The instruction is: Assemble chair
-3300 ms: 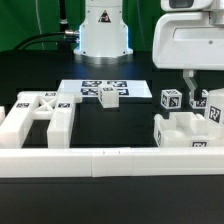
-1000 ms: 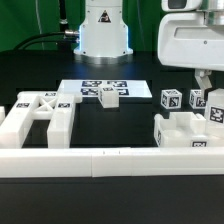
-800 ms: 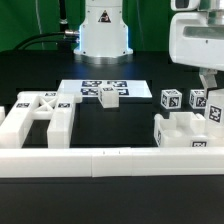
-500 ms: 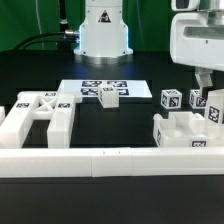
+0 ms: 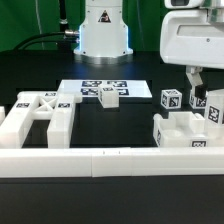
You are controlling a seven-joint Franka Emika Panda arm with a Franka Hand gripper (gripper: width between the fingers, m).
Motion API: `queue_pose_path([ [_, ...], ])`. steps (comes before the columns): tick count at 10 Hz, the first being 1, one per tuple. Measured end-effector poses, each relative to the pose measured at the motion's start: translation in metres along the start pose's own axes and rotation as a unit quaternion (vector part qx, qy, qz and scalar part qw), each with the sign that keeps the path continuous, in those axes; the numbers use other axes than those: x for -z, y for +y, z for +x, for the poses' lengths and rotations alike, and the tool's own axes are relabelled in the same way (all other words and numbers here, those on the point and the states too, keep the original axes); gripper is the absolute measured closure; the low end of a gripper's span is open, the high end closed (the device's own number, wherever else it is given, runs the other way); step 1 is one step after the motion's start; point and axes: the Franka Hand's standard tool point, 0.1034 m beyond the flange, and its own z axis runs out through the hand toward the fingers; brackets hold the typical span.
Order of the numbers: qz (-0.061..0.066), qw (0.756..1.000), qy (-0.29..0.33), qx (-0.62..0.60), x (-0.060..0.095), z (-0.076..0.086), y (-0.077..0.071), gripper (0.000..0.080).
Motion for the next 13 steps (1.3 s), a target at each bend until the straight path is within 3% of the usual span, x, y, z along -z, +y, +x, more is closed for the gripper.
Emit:
queue_pose_path([
  [4,-0.002,0.987,0.000,0.162,-0.0018,-0.0023,-0.0006,0.0150],
  [7,-0.004,0.952,0.001,0.305,-0.0018,0.0039,0.0034,0.0150],
  [11,-0.006,0.912,0.003,0.411,-0.0020,0.0039,0.0035,0.0150],
  [12,-0.006,0.912,0.003,0.410,-0.0020,0.0039,0.0035,0.0150],
  [13,-0.006,0.912,0.003,0.410,-0.0020,0.0040,0.0036,0.0262],
])
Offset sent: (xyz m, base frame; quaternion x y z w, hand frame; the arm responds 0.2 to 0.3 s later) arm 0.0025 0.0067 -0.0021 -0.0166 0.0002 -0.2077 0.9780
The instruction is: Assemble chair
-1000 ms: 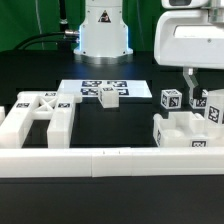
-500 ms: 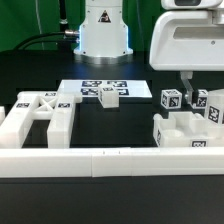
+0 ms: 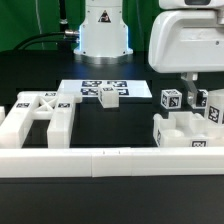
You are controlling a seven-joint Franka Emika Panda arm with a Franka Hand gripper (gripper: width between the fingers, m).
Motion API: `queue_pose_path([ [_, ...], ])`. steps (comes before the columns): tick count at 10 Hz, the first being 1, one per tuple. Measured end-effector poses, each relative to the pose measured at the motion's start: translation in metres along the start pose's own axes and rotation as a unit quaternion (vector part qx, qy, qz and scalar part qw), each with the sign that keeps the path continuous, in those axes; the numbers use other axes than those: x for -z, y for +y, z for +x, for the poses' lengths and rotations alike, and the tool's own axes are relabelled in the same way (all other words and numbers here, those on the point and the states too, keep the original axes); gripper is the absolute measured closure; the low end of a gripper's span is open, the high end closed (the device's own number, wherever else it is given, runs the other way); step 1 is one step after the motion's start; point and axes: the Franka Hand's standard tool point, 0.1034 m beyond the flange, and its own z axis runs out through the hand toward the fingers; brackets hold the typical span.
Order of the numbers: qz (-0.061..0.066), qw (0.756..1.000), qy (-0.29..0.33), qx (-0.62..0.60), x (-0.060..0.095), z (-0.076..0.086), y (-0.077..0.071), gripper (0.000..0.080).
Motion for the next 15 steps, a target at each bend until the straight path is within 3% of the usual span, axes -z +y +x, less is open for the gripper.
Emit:
queue_pose_path([
  [1,0.000,1.000,0.000,-0.002,0.0000,0.0000,0.0000,0.0397],
  [2,0.000,1.000,0.000,-0.010,0.0000,0.0000,0.0000,0.0397],
  [3,0.000,1.000,0.000,-0.010,0.0000,0.0000,0.0001,0.0514],
  [7,0.004,0.989,-0.001,-0.146,0.0002,-0.0006,-0.0024,0.0514],
  [10,0.001,0.955,-0.002,-0.297,0.0006,-0.0031,-0.0044,0.0512],
  [13,-0.003,0.891,-0.001,-0.453,0.0003,-0.0036,-0.0055,0.0512],
  [15,-0.010,0.834,0.002,-0.551,0.0007,-0.0040,-0.0057,0.0512],
])
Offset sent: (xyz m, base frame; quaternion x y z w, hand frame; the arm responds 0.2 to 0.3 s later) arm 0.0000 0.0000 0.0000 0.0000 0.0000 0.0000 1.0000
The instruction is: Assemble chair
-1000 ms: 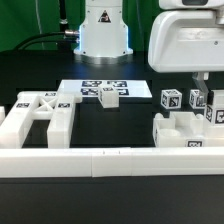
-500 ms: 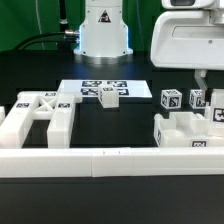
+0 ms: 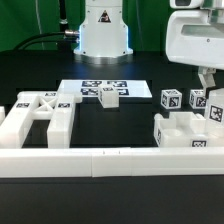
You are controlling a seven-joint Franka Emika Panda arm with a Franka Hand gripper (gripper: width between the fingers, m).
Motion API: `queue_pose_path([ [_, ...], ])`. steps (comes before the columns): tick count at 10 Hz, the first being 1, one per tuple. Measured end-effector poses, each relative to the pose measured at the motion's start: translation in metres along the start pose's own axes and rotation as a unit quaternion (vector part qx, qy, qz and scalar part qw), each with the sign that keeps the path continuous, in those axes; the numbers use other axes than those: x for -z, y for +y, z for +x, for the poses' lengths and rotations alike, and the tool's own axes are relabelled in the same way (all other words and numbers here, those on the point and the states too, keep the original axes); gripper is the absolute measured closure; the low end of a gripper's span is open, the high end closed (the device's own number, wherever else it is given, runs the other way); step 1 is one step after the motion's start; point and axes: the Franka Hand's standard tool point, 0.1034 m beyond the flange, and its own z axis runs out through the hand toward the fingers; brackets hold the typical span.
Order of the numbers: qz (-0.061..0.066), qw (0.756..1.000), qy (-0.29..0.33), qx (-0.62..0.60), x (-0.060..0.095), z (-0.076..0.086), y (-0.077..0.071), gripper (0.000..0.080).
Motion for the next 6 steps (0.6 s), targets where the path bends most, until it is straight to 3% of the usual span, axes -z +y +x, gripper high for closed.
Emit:
queue_pose_path([
  [2,0.001,0.999,-0.003,-0.051,-0.0001,0.0005,0.0002,0.0512],
  [4,0.001,1.000,-0.003,0.002,0.0002,0.0026,0.0007,0.0270],
  [5,0.002,1.000,-0.003,0.005,0.0005,0.0021,0.0000,0.0270],
  [6,0.002,0.999,-0.002,0.037,0.0008,0.0007,-0.0009,0.0171],
])
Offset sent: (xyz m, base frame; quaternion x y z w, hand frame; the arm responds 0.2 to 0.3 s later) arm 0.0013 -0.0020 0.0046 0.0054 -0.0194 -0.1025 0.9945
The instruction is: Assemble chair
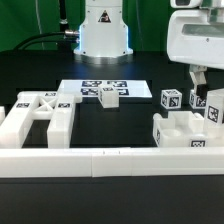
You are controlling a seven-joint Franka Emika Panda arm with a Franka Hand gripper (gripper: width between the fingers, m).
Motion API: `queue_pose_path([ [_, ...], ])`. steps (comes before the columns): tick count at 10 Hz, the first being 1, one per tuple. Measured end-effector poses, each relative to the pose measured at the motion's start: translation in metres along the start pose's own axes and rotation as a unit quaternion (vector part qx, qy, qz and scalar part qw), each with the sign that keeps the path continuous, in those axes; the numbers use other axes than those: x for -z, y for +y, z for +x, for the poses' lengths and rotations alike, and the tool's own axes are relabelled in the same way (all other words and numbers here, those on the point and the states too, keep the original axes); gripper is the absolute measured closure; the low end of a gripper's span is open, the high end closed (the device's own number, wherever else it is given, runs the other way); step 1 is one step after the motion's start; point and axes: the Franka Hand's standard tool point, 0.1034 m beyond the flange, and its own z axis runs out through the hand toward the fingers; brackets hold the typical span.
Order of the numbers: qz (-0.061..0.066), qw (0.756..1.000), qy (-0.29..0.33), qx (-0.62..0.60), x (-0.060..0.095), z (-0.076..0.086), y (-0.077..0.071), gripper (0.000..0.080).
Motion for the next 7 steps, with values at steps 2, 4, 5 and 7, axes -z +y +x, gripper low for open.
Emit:
queue_pose_path([
  [2,0.001,0.997,0.000,0.081,0.0000,-0.0008,-0.0005,0.0156],
  [4,0.003,0.986,0.002,0.164,0.0003,0.0003,-0.0011,0.0151],
  [5,0.003,0.979,0.002,0.202,0.0002,0.0004,-0.0010,0.0151],
  [7,0.002,0.964,0.003,0.265,0.0001,-0.0007,-0.0014,0.0151],
])
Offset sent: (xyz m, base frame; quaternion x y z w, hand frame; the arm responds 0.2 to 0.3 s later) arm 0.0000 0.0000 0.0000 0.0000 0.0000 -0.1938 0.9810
